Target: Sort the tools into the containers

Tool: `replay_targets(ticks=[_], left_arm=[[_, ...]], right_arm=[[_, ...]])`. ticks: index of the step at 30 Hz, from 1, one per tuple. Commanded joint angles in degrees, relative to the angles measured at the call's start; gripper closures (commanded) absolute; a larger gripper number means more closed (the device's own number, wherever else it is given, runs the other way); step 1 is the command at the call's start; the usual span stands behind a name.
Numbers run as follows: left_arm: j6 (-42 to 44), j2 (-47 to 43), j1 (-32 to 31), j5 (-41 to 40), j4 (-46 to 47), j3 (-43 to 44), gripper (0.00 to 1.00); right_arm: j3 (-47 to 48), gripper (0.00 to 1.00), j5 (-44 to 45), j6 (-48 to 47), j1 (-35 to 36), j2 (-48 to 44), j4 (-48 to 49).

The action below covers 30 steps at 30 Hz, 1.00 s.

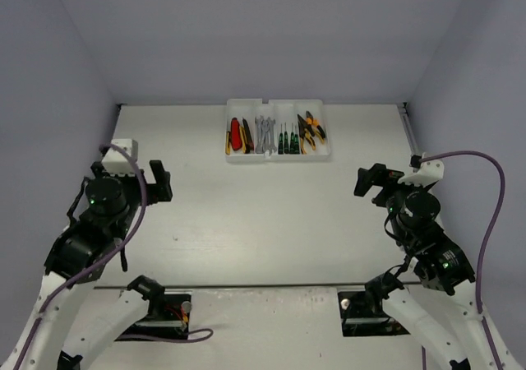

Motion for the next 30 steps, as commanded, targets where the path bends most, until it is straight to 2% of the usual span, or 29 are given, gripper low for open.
replay_targets(ticks=[1, 5, 10, 30], left_arm=[[2.39, -8.92, 0.23, -7.07, 0.13, -4.85, 0.10], [1.43, -14.25, 0.23, -12.00, 0.19, -9.91, 0.06], [0.92, -14.87, 0.34, -13.66, 0.33, -11.56, 0.03], [-0.33, -10.21, 6.38, -4.78, 0.72, -12.55, 0.03]], right_arm=[[1.53, 0.00, 4.20, -2.28, 0.28, -1.97, -0.16], [0.45, 0.00, 4.56, -1.91, 0.28, -3.97, -0.78], [-0.28, 0.00, 6.46, -1.31, 0.23, -4.37, -1.45], [-0.79, 0.00, 5.97, -0.09, 0.28, -3.45, -1.58]])
